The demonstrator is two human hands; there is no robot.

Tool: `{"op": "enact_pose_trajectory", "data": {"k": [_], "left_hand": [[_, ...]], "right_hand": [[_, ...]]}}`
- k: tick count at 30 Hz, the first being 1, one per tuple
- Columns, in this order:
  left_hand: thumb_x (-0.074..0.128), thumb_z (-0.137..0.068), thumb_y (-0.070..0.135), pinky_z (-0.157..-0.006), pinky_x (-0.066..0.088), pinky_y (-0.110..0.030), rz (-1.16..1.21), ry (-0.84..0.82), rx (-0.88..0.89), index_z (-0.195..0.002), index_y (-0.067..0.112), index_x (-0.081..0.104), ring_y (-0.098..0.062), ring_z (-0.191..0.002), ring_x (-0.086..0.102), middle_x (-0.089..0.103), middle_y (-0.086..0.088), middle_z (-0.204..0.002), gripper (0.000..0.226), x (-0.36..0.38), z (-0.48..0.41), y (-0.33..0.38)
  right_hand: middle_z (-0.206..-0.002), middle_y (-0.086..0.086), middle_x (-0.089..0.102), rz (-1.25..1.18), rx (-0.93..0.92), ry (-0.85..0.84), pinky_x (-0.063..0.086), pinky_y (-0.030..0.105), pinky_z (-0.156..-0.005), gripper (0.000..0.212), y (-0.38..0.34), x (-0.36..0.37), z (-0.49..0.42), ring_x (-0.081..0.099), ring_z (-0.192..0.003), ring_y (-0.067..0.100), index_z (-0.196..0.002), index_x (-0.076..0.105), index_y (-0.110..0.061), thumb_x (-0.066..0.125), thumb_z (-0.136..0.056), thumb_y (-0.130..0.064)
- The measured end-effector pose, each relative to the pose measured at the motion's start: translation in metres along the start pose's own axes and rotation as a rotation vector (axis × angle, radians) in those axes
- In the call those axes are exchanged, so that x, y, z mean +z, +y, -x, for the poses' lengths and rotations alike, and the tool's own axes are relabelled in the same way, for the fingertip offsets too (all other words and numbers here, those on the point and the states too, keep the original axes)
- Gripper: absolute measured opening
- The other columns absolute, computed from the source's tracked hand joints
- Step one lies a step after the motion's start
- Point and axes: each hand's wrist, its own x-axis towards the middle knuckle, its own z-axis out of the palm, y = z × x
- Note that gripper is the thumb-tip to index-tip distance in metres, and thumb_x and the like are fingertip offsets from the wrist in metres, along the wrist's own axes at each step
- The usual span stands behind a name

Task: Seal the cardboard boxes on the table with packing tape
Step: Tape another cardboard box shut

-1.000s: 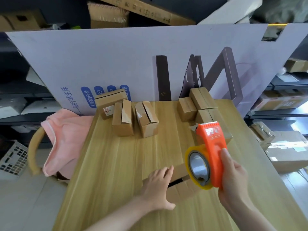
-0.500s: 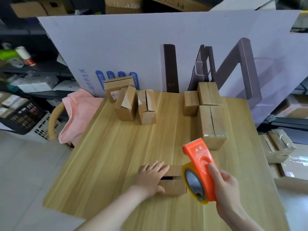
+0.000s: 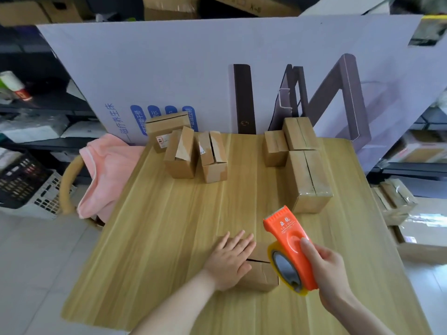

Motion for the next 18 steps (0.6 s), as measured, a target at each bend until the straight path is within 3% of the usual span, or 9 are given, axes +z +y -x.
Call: {"op": "enact_pose_trajectory", "data": {"k": [3, 4, 6, 8, 10, 13, 18], "left_hand": [[0.025, -0.098, 0.048, -0.118, -0.010, -0.039, 0.184, -0.061, 0.013, -0.153, 0.023, 0.014, -0.013, -0.148, -0.006, 0.003, 0.009, -0.160, 0.061, -0.005, -0.004, -0.005], [0.031, -0.097, 0.047, -0.119, -0.005, -0.036, 0.339, -0.054, -0.055, -0.152, 0.024, 0.019, -0.012, -0.148, 0.001, 0.011, 0.009, -0.159, 0.061, -0.012, -0.006, -0.005], [0.041, -0.093, 0.042, -0.117, 0.022, -0.031, 0.765, 0.004, -0.309, -0.144, 0.026, 0.042, -0.010, -0.141, 0.031, 0.040, 0.008, -0.149, 0.053, -0.039, -0.011, -0.002], [0.046, -0.094, 0.038, -0.098, 0.044, -0.024, 1.187, 0.107, -0.539, -0.127, 0.022, 0.061, -0.007, -0.116, 0.058, 0.064, 0.008, -0.125, 0.040, -0.074, -0.015, -0.005], [0.047, -0.098, 0.038, -0.081, 0.053, -0.024, 1.510, 0.108, -0.602, -0.111, 0.015, 0.068, -0.012, -0.095, 0.069, 0.073, 0.001, -0.103, 0.034, -0.106, -0.016, -0.010], [0.047, -0.098, 0.044, -0.075, 0.055, -0.028, 1.646, 0.030, -0.497, -0.104, 0.012, 0.069, -0.021, -0.091, 0.071, 0.074, -0.005, -0.097, 0.040, -0.144, -0.012, -0.014], [0.055, -0.095, 0.034, -0.078, 0.055, -0.030, 1.703, 0.026, -0.438, -0.103, 0.012, 0.070, -0.018, -0.087, 0.069, 0.074, -0.006, -0.095, 0.028, -0.163, -0.002, -0.005]], "right_hand": [[-0.060, 0.029, 0.064, 0.018, -0.013, -0.030, 0.051, 0.050, -0.037, 0.040, -0.002, 0.002, 0.003, 0.060, -0.042, 0.043, -0.072, 0.069, 0.000, 0.068, -0.085, -0.038], [-0.060, 0.029, 0.064, 0.025, -0.021, -0.041, 0.052, 0.049, -0.037, 0.041, -0.004, 0.001, 0.004, 0.060, -0.042, 0.043, -0.069, 0.070, -0.002, 0.069, -0.083, -0.041], [-0.060, 0.028, 0.065, 0.042, -0.037, -0.053, 0.051, 0.044, -0.036, 0.045, -0.009, 0.000, 0.007, 0.060, -0.042, 0.042, -0.069, 0.071, -0.005, 0.071, -0.075, -0.050], [-0.061, 0.026, 0.066, 0.067, -0.064, -0.048, 0.051, 0.042, -0.036, 0.042, -0.014, -0.001, 0.010, 0.061, -0.042, 0.042, -0.070, 0.072, -0.007, 0.071, -0.075, -0.048], [-0.061, 0.023, 0.067, 0.111, -0.104, -0.036, 0.051, 0.041, -0.035, 0.032, -0.020, -0.001, 0.011, 0.063, -0.044, 0.040, -0.071, 0.073, -0.010, 0.070, -0.084, -0.039], [-0.061, 0.023, 0.067, 0.157, -0.147, -0.037, 0.051, 0.040, -0.033, 0.027, -0.027, -0.001, 0.011, 0.063, -0.044, 0.038, -0.071, 0.074, -0.011, 0.069, -0.088, -0.032], [-0.059, 0.019, 0.067, 0.239, -0.197, -0.060, 0.049, 0.034, -0.033, 0.023, -0.034, -0.001, 0.013, 0.063, -0.043, 0.032, -0.069, 0.074, -0.015, 0.070, -0.086, -0.028]]}}
